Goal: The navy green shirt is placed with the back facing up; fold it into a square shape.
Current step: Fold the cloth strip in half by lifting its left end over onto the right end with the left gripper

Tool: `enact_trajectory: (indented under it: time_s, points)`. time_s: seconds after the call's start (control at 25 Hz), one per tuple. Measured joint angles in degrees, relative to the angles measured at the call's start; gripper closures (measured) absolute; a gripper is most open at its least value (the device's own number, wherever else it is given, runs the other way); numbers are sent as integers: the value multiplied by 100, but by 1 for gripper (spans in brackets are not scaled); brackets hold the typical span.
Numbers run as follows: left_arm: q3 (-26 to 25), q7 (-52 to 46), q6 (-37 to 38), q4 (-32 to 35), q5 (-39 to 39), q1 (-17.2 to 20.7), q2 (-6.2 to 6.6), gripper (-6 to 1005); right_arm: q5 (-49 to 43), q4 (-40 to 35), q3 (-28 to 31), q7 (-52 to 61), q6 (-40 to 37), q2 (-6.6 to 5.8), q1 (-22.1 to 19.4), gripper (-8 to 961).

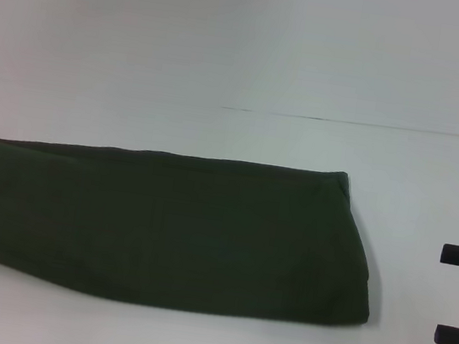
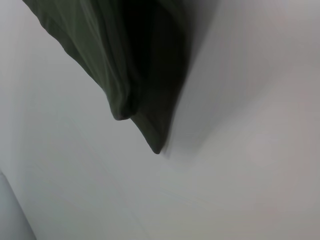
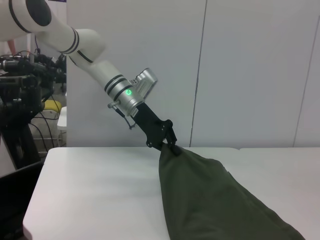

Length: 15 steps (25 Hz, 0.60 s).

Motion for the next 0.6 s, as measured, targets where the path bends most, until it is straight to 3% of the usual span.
enact_trajectory:
  time_s: [0.32,0.44,0.6]
  points:
    - [7,72,118,-241,-402,-82,11,925,-2,-7,26,70,-8,17,-22,23]
    - [84,327,465,-454,-1020,-306,-18,920,1,-14,180,267,22,4,-30,23]
    - [529,697,685,-803,-1546,-897,-188,914,5,2,527,564,50,-15,-91,23]
